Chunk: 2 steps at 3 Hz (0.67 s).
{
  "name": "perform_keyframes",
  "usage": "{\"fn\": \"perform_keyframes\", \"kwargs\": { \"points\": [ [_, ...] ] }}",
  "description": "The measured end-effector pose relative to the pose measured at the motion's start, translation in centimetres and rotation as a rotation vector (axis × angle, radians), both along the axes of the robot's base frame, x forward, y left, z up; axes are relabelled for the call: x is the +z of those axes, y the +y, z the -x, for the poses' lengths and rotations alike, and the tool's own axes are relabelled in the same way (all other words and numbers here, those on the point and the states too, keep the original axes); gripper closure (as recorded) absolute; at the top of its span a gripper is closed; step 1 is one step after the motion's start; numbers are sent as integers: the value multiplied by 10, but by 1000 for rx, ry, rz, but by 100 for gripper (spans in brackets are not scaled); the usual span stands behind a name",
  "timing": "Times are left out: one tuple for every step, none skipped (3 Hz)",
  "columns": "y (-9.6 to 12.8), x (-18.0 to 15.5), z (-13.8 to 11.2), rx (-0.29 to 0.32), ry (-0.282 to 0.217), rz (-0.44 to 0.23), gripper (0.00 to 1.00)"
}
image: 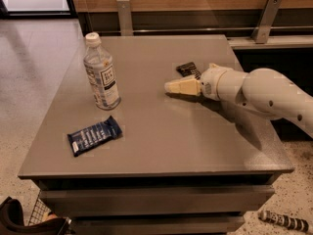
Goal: Pick rxbar chocolate
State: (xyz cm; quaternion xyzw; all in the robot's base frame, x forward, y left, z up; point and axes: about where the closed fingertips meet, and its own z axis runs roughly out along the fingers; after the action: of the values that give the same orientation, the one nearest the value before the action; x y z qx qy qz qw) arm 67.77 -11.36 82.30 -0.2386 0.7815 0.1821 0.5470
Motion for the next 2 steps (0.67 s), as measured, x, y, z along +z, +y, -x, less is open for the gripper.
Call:
{"fn": "perform_keyframes", "kwargs": {
  "points": [
    [-5, -12, -5, -4, 17, 6, 0],
    [-17, -20, -7, -24, 22, 15, 0]
  ]
}}
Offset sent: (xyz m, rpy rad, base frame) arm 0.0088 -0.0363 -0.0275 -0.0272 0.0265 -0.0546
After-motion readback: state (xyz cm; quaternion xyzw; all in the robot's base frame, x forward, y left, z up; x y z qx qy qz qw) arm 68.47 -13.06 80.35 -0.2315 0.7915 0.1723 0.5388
